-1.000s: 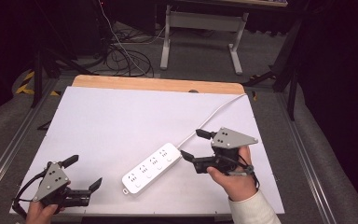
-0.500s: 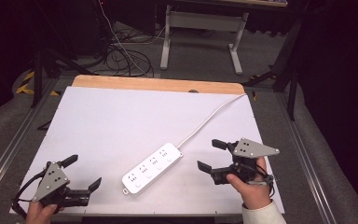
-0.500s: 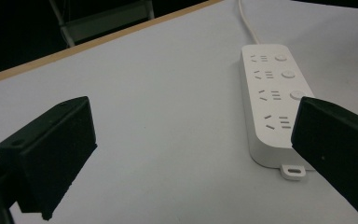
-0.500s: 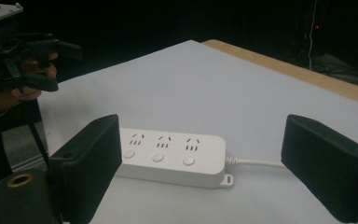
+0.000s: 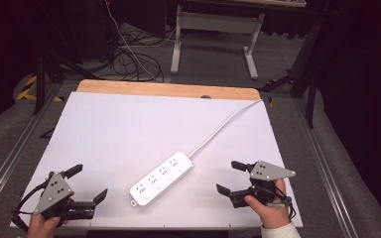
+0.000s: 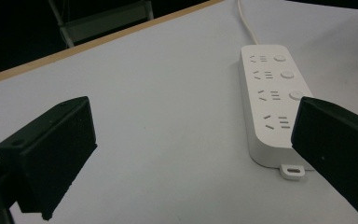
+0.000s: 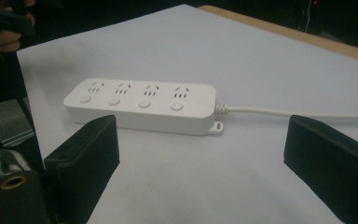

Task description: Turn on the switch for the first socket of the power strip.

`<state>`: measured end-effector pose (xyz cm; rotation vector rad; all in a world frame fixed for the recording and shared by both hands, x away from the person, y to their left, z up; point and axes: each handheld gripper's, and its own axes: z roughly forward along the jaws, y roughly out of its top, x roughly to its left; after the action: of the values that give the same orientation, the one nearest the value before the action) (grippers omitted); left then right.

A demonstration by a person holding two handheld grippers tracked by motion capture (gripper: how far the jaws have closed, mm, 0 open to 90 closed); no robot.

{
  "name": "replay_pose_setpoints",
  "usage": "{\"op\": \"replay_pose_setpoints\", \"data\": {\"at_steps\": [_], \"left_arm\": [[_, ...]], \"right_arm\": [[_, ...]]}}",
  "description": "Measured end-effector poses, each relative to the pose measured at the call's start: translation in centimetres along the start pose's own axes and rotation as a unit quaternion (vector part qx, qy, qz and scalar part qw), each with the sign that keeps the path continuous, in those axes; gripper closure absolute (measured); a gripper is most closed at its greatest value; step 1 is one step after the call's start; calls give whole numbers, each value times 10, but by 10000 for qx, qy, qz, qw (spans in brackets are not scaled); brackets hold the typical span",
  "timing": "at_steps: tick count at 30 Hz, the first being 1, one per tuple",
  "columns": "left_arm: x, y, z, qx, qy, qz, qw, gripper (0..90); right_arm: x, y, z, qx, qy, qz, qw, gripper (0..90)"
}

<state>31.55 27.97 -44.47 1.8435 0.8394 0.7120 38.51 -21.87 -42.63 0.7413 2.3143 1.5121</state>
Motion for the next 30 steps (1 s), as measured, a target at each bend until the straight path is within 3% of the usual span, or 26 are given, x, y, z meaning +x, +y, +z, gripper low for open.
{"op": "replay_pose_setpoints", "data": {"at_steps": [11,17,30], "left_arm": [[1,-1,1,34,13,51,10000,4],[2,-2,1,-40,-57,-11,10000,4],[2,-5,4,18,-7,96,10000,3]], "right_arm": [[-5,-34,4,-56,-245,399,9989,97],[-6,-48,5,243,-269,275,9990,98],[-5,-70,11,630,-332,419,9966,100]]}}
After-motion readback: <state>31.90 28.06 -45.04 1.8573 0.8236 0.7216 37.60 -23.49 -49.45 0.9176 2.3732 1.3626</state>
